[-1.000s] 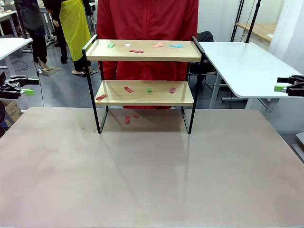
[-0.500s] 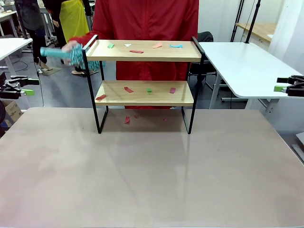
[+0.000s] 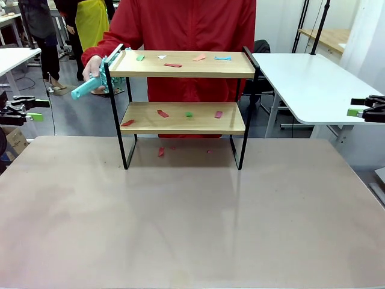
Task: Clean the shelf.
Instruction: Pick up the Duster handed by the human.
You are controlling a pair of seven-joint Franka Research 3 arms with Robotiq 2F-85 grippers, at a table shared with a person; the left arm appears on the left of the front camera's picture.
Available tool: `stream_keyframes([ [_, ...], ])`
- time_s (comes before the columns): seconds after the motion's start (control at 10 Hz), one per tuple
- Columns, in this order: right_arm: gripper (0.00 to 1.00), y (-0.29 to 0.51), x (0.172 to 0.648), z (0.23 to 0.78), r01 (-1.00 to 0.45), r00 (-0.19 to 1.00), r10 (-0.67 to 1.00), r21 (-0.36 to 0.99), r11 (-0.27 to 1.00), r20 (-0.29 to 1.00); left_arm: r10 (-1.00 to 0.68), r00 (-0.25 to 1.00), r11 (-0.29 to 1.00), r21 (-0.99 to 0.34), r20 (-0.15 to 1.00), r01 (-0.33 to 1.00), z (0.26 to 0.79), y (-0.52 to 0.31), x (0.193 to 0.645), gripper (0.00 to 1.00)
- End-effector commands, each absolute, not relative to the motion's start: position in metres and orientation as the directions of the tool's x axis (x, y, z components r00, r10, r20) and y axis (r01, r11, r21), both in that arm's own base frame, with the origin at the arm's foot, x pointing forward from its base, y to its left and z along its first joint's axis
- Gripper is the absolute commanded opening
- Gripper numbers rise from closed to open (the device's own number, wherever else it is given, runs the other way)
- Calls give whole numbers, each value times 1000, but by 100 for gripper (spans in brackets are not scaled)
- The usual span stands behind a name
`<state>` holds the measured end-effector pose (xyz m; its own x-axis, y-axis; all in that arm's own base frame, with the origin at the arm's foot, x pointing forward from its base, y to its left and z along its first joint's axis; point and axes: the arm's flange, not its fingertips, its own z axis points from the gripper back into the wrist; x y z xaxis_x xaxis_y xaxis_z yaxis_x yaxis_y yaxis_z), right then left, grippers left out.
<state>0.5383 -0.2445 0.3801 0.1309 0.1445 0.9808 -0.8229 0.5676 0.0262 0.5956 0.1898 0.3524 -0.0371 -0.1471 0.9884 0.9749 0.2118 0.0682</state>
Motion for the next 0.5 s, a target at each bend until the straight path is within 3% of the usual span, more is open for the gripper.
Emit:
stream_keyframes([
  [0.0, 100, -240, 539, 389, -814, 144, 138, 38, 579, 980, -149, -40, 211, 71, 988, 975, 354, 189, 596, 100],
  [0.4, 100, -240, 539, 389, -814, 144, 138, 38, 579, 980, -149, -40, 211, 71, 988, 975, 354, 189, 596, 100],
])
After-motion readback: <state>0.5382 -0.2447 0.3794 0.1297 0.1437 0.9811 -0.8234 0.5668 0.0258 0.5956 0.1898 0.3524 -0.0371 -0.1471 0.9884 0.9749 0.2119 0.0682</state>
